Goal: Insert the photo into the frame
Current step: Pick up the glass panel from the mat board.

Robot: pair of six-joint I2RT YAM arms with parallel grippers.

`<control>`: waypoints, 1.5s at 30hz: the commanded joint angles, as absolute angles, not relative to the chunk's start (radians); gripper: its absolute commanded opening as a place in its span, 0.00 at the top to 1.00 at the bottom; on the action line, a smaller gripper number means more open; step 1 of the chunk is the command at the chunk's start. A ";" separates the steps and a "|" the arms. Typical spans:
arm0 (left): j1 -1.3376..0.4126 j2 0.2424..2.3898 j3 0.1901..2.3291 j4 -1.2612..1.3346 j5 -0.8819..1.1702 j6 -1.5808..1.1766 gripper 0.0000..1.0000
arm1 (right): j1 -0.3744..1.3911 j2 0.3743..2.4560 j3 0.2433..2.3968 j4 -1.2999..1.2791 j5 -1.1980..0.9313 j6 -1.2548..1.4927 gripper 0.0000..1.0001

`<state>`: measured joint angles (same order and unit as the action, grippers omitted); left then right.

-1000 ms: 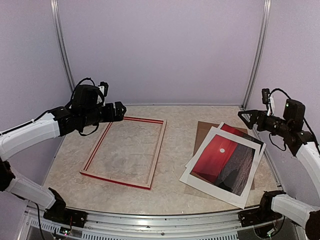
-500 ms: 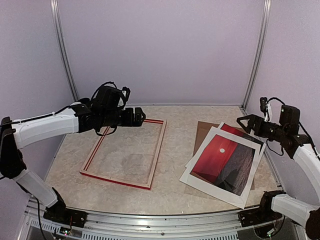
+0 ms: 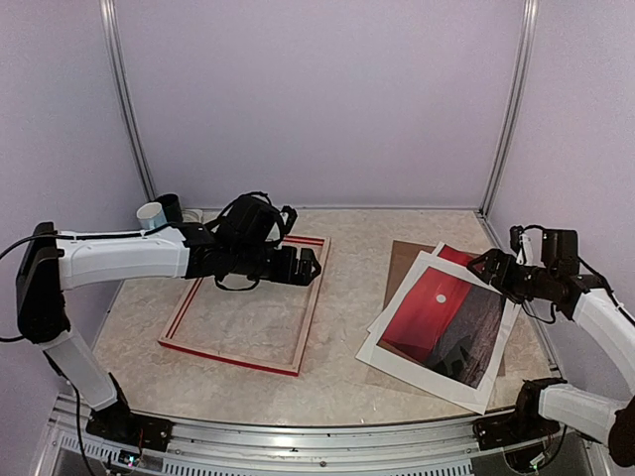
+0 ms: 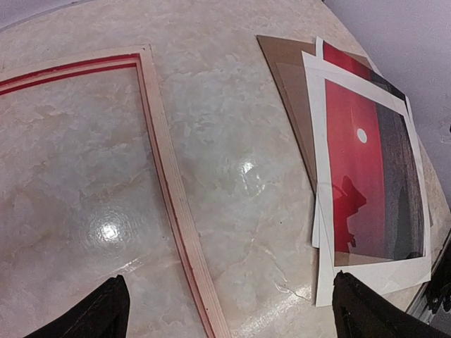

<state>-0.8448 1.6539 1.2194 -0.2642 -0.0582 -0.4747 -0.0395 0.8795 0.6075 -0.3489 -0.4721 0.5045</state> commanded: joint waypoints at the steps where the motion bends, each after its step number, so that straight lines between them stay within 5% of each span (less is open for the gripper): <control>1: -0.868 1.672 1.267 -0.280 -0.017 -0.496 0.01 | -0.032 0.821 0.598 -0.378 -0.367 0.567 0.01; 11: -0.869 1.729 1.256 -0.211 -0.006 -0.535 0.01 | -0.032 0.779 0.580 -0.375 -0.392 0.499 0.01; 25: -0.876 1.922 1.325 -0.155 0.279 -0.561 0.01 | -0.032 0.885 0.620 -0.527 -0.326 0.555 0.01; 45: -0.977 1.941 1.305 -0.167 0.358 -0.641 0.01 | -0.032 0.858 0.571 -0.598 -0.055 0.748 0.01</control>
<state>-0.9569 1.9404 1.3174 -0.1696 0.3222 -0.5945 -0.0395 0.8726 0.5869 -0.5648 -0.1318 0.7052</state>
